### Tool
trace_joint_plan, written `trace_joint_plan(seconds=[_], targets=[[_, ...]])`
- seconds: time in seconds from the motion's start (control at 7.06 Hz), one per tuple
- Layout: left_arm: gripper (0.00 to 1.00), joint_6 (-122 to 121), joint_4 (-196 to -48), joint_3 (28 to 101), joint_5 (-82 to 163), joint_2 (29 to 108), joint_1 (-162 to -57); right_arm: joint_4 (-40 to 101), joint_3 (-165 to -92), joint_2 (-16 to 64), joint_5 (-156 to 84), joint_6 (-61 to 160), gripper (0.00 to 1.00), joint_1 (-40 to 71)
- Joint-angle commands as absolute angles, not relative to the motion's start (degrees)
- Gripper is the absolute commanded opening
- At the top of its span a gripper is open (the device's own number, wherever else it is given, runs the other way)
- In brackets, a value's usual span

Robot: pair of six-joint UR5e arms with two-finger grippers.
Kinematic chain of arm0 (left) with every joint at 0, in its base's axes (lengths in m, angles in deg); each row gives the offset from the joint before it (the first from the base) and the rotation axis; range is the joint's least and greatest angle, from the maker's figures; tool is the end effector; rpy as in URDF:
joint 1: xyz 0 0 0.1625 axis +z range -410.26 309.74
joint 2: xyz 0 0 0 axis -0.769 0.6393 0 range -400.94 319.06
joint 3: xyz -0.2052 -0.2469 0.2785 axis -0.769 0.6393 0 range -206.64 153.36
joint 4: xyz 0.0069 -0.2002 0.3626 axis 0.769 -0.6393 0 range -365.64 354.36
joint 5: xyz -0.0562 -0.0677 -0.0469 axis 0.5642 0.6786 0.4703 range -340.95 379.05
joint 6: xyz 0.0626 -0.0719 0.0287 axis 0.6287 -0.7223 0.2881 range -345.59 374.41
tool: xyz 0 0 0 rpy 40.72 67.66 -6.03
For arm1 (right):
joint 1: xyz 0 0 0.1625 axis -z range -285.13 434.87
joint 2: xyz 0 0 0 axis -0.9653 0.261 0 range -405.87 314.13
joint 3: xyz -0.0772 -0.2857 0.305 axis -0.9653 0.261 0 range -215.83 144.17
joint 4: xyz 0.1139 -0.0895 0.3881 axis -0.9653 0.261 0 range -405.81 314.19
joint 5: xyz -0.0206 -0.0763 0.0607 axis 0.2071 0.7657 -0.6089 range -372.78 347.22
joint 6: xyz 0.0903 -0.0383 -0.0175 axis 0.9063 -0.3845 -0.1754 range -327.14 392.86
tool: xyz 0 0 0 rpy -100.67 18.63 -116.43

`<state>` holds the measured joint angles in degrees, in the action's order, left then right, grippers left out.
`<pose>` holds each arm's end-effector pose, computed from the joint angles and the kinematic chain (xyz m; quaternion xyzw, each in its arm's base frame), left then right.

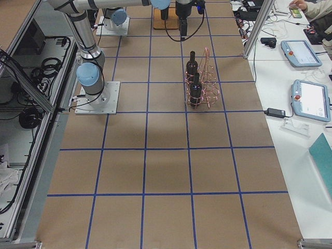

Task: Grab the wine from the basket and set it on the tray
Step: 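Carry the bottle to the wooden tray and lay it down, then open the left gripper and raise it off the bottle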

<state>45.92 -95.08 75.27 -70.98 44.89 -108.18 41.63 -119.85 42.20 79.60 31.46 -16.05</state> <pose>0.1230 -0.4472 0.4223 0.0050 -0.9980 -0.0534 0.0328 0.1374 -0.5056 0.5180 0.0199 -0.9995 0.0128 0.0207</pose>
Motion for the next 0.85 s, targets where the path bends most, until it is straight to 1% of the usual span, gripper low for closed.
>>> trace_joint_plan(seconds=[0.0, 0.14, 0.42, 0.57, 0.71], targets=[[1.00, 43.6, -95.5, 73.3, -70.9, 43.2, -109.2, 41.6, -119.9, 42.2, 79.6, 31.5, 1.00, -16.1], [1.00, 40.5, -97.4, 70.8, -70.9, 42.4, -111.5, 41.6, -119.9, 42.2, 79.6, 31.5, 1.00, -16.1], [0.99, 19.4, -100.1, 63.3, -71.4, 43.3, -125.4, 41.6, -120.2, 42.3, 79.6, 31.5, 1.00, -16.0], [0.99, 10.0, -99.6, 61.2, -71.2, 44.5, -130.8, 41.6, -120.2, 42.3, 79.6, 31.5, 1.00, -16.0], [0.99, 3.7, -98.5, 60.7, -71.2, 45.3, -135.4, 41.6, -120.2, 42.3, 79.6, 31.5, 1.00, -16.0]])
